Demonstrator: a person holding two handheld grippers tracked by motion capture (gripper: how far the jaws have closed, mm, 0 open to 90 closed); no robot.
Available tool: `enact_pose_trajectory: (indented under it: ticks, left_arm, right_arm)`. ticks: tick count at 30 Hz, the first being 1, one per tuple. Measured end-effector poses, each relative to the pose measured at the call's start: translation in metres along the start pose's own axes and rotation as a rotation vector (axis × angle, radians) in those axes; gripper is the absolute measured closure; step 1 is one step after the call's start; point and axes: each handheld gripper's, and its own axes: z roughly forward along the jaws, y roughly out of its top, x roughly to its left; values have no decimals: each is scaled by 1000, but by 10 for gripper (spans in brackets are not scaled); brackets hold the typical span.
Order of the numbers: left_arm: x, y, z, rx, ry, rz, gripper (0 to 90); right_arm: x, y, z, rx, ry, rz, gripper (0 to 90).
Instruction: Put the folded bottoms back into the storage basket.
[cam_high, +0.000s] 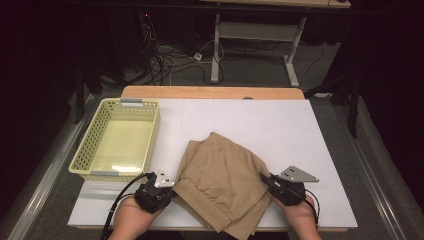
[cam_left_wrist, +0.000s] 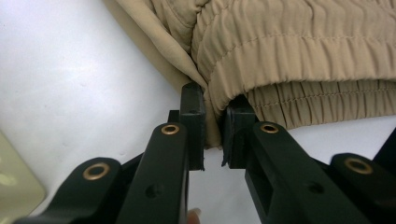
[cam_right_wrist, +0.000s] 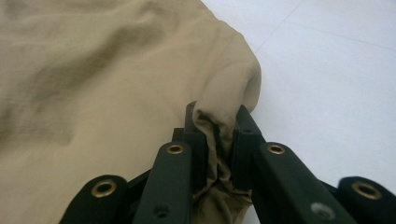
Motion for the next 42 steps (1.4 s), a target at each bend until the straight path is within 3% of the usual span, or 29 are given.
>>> enact_pose_trajectory:
  ticks: [2, 6, 13, 20, 28, 34, 42]
  left_arm:
    - [5, 6, -4, 34, -22, -7, 799]
    - [9, 11, -8, 84, -26, 8, 799]
    - [16, 9, -18, 151, -13, 17, 798]
    - [22, 8, -25, 187, -42, 22, 796]
    - [22, 15, -16, 269, -32, 61, 797]
    - [19, 20, -21, 273, -13, 70, 797]
    - [23, 23, -29, 290, -10, 47, 797]
  right_arm:
    - [-1, 1, 0, -19, 21, 23, 818]
    - [3, 5, 1, -49, 68, 49, 819]
    - [17, 14, 11, -43, 100, -1, 821]
    - [24, 26, 25, -6, 94, -37, 820]
    - [26, 23, 27, -23, 84, -10, 820]
    - [25, 21, 24, -14, 80, -23, 824]
    - [33, 29, 23, -35, 80, -51, 824]
